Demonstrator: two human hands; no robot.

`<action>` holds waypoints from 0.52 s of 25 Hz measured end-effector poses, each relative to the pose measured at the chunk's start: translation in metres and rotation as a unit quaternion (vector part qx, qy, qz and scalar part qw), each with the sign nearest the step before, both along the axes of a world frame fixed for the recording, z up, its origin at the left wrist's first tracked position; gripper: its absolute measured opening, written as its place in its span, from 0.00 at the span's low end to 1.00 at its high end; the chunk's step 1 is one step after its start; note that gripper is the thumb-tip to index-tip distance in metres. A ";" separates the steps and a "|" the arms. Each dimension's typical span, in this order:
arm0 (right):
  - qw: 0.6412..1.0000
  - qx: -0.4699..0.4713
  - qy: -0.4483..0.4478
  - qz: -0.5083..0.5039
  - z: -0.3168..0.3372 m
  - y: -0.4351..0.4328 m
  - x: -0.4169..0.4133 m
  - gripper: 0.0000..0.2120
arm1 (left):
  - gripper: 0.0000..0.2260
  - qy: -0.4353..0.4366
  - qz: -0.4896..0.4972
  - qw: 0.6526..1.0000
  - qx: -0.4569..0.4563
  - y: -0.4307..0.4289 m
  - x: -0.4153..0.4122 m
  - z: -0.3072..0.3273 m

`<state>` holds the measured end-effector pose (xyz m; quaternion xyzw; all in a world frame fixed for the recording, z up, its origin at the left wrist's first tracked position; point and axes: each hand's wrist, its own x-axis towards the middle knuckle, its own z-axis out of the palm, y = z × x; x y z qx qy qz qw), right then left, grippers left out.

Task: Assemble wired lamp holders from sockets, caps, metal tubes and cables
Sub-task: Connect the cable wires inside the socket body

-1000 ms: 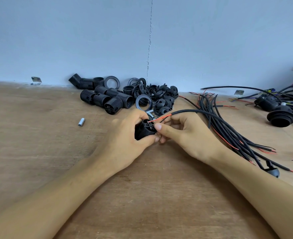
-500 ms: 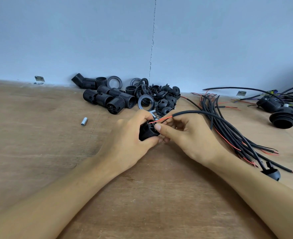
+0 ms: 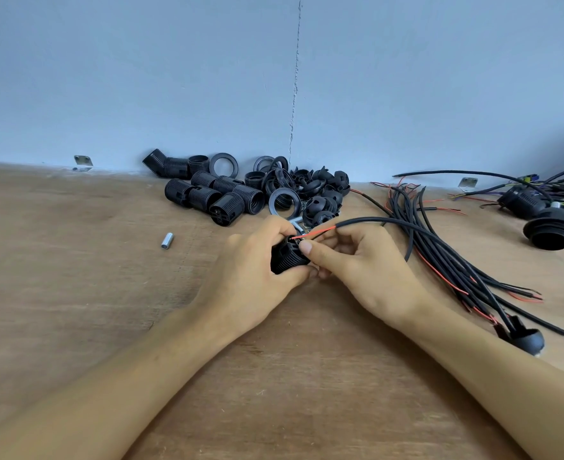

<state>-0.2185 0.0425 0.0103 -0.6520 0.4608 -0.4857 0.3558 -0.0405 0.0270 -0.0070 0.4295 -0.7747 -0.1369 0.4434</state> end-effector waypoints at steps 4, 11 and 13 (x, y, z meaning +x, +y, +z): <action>0.995 0.051 -0.089 0.015 -0.003 -0.004 0.000 0.03 | 0.18 -0.003 0.007 1.000 0.002 -0.001 0.000 -0.002; 0.994 0.045 -0.093 0.042 -0.002 -0.003 -0.006 0.04 | 0.17 0.003 0.000 1.000 0.003 -0.001 0.000 -0.001; 0.994 0.033 -0.086 0.050 -0.001 -0.003 -0.007 0.05 | 0.17 0.000 0.003 1.000 0.002 -0.001 0.000 0.000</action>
